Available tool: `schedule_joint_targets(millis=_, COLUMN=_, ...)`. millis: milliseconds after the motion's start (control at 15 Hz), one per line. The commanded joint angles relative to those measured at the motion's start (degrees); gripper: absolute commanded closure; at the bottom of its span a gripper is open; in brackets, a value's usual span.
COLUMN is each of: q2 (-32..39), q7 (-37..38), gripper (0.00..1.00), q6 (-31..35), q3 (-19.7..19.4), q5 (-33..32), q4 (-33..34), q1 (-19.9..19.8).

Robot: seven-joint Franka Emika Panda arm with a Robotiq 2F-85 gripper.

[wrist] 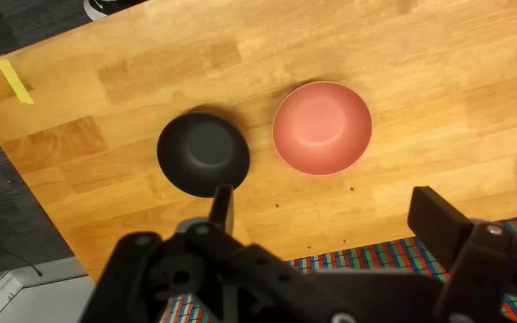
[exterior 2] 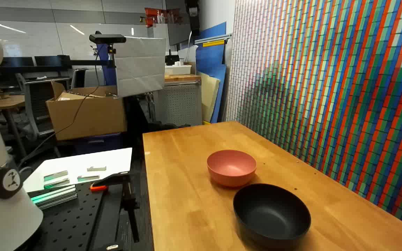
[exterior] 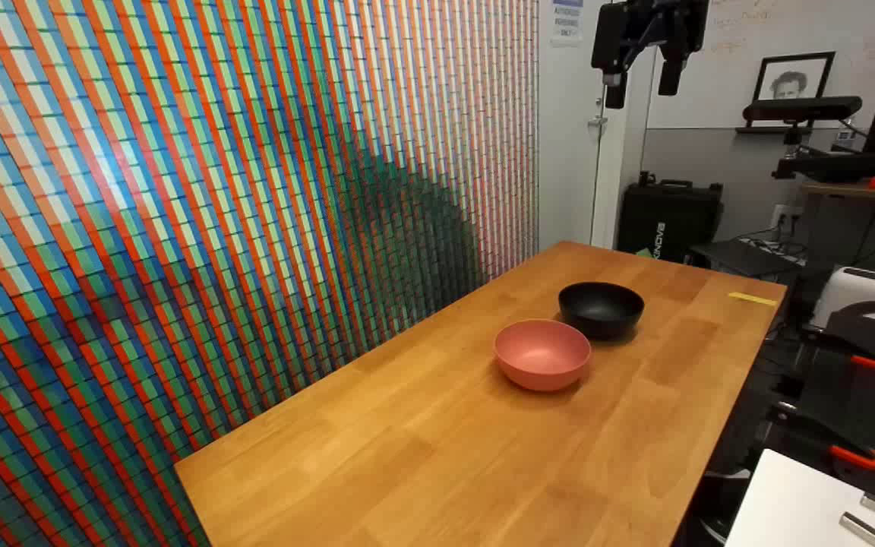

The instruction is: Put the orange bowl in the black bowl

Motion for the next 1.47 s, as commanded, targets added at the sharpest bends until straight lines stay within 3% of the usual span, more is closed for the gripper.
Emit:
schedule_joint_targets(millis=0, q2=0.2, q7=0.5, gripper=0.00, q6=-0.2, q3=-1.2, q5=-0.6, q4=0.3, q1=1.4)
schedule_joint_targets(millis=600, q2=0.1, q7=0.5, gripper=0.00, q6=-0.2, q3=-1.2, q5=-0.6, q4=0.5, q1=1.4)
schedule_joint_targets(millis=867, q2=1.5, q7=0.8, gripper=0.00, q6=3.6, q3=-0.7, q5=-0.1, q4=-0.1, q1=2.4)
schedule_joint_targets(millis=1400, q2=13.9, q7=0.0, gripper=0.00, q6=14.2, q3=-0.4, q5=-0.6, q4=1.7, q1=5.6)
